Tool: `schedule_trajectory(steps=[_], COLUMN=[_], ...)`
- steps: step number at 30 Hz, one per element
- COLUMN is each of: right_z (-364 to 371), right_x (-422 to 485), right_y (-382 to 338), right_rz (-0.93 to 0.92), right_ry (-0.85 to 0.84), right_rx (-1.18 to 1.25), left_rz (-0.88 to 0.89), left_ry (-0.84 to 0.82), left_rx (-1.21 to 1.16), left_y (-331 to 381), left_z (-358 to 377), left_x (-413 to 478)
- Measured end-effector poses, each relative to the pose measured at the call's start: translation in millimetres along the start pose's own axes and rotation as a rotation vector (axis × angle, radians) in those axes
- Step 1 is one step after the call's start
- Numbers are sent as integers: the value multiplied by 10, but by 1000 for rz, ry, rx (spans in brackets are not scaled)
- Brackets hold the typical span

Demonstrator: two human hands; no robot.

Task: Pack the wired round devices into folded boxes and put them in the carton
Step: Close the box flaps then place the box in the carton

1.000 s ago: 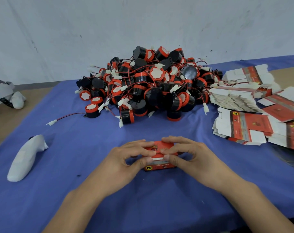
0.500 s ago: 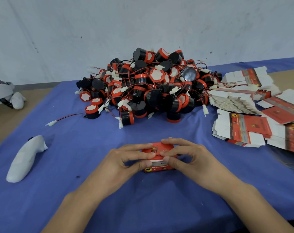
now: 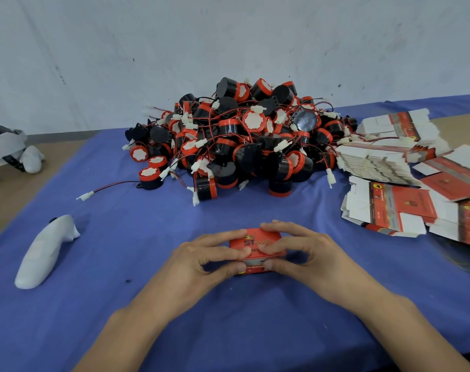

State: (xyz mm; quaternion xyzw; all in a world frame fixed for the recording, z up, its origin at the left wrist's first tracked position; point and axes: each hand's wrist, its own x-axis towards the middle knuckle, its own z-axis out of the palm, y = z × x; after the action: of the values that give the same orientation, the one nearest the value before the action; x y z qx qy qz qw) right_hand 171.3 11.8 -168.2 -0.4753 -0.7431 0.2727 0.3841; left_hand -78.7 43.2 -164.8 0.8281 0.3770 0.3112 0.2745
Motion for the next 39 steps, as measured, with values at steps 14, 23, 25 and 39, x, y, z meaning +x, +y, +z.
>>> schedule_trajectory(steps=[14, 23, 25, 39], right_z=[14, 319, 330, 428], right_x=[57, 127, 142, 386], right_y=[-15, -261, -311, -444], right_rz=[104, 139, 113, 141], right_ry=[0, 199, 246, 331], right_rx=[132, 572, 587, 738], left_rz=[-67, -120, -105, -195], left_ry=[36, 290, 329, 463], left_rx=[-111, -520, -565, -659], left_y=[104, 509, 550, 600], left_z=[144, 481, 500, 360], left_x=[81, 197, 226, 452])
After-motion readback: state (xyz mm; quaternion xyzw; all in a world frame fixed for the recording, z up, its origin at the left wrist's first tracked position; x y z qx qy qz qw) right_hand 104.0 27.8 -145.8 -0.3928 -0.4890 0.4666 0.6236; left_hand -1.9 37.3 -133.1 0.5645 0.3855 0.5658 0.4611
